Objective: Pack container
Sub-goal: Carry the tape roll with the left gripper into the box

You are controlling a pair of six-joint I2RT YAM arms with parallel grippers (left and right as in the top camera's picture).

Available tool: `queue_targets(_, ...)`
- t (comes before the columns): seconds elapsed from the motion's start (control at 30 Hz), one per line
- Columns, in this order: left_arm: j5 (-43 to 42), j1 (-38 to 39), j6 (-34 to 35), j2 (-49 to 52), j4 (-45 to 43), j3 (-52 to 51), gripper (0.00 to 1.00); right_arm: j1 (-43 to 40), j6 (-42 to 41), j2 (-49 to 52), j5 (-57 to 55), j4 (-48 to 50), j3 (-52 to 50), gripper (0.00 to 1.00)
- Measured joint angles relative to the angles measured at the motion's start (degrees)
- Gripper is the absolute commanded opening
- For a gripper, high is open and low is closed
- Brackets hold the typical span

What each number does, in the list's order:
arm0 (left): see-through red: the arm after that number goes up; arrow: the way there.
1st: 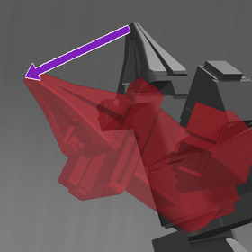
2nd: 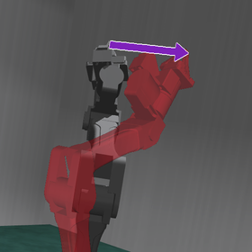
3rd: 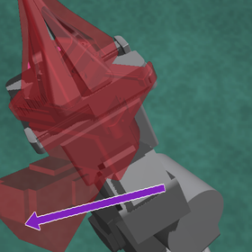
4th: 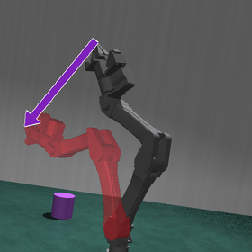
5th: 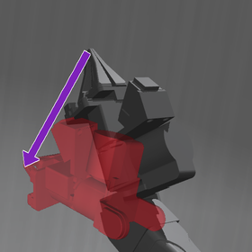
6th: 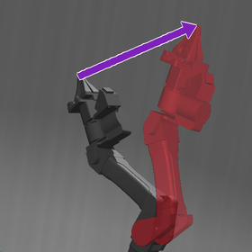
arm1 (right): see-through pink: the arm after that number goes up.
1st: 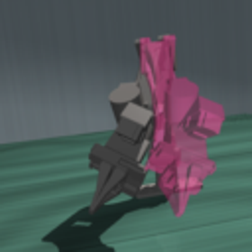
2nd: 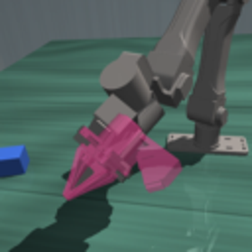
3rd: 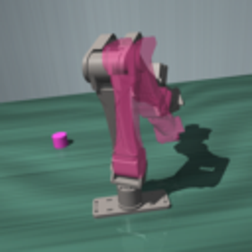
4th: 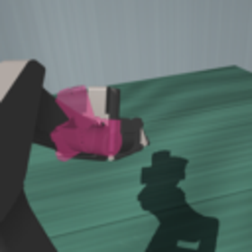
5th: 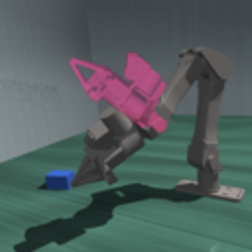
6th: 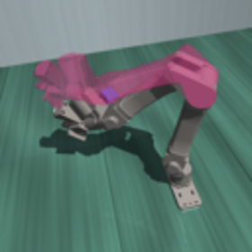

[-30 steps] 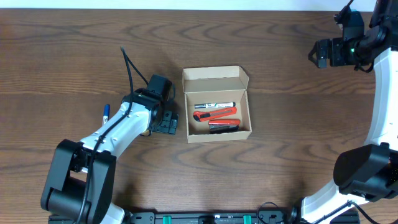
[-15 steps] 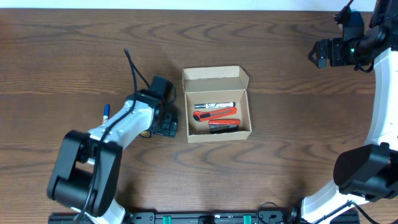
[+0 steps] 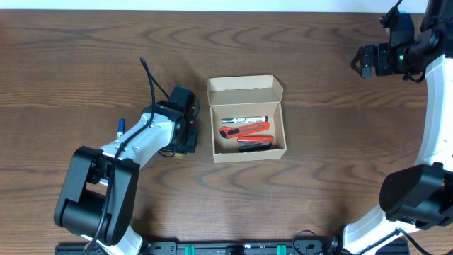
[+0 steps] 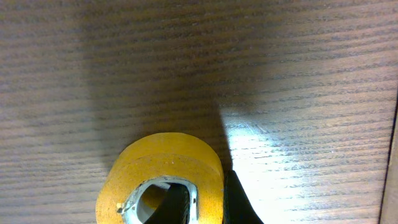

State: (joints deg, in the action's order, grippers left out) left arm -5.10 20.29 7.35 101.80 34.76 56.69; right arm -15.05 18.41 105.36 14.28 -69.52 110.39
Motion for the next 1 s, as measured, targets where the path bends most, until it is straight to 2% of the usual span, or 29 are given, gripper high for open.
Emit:
queue_targets(0.27,-2.4,0.1,0.8,-2.3,3.2,0.9,0.06,0.0,0.0,0.0,-0.2,0.0,0.0,0.99)
queue_targets(0.47,-2.8,0.5,-1.2,-11.5,6.2,10.7,0.06,-0.3,0.0,0.0,-0.5,0.8,0.0,0.99)
queue_targets(0.67,-4.1,5.1,-11.5,-16.6,10.6,19.9,0.06,-3.2,0.0,0.0,-0.7,1.3,0.0,0.99)
queue_targets(1.0,-6.5,20.1,-36.6,-15.5,10.4,20.5,0.06,-7.3,-0.1,0.0,-0.9,1.4,0.0,0.99)
